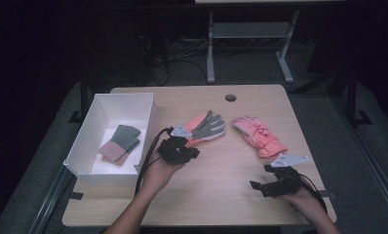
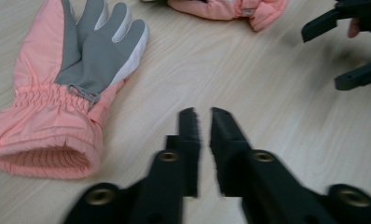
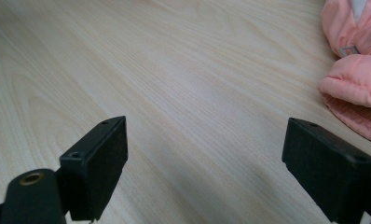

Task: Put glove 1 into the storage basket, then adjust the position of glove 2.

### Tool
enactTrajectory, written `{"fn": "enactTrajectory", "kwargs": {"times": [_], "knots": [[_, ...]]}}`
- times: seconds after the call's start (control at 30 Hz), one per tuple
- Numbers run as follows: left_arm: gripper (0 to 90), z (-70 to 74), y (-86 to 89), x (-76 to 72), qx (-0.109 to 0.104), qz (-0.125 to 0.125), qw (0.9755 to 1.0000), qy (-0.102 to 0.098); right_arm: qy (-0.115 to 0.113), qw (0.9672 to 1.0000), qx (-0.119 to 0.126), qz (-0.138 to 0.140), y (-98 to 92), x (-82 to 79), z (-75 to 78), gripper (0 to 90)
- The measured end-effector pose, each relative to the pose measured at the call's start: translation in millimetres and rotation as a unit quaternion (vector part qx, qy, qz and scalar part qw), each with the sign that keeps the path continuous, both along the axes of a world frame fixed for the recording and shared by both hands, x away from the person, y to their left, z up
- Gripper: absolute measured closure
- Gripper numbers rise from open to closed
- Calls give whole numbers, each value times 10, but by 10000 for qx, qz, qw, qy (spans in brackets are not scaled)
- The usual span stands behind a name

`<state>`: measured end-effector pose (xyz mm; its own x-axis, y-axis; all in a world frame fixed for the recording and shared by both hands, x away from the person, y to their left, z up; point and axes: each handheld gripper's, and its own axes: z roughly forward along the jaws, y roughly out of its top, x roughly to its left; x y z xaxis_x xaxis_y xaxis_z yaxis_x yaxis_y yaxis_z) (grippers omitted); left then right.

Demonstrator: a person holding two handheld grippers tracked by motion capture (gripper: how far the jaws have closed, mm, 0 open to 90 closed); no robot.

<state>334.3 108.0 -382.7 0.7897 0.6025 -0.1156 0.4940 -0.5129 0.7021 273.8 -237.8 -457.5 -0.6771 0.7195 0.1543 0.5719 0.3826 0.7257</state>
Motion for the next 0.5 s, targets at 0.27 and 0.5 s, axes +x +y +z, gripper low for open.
{"fn": "enactTrajectory", "kwargs": {"times": [0.27,0.5], "knots": [[897,-122,-108,246,51,175,9998,-7,6,10000,-5,1,1,-2,-3,138],[898,-205,-179,514,181,272,9994,-80,21,10000,-1,16,11,3,-11,138]]}}
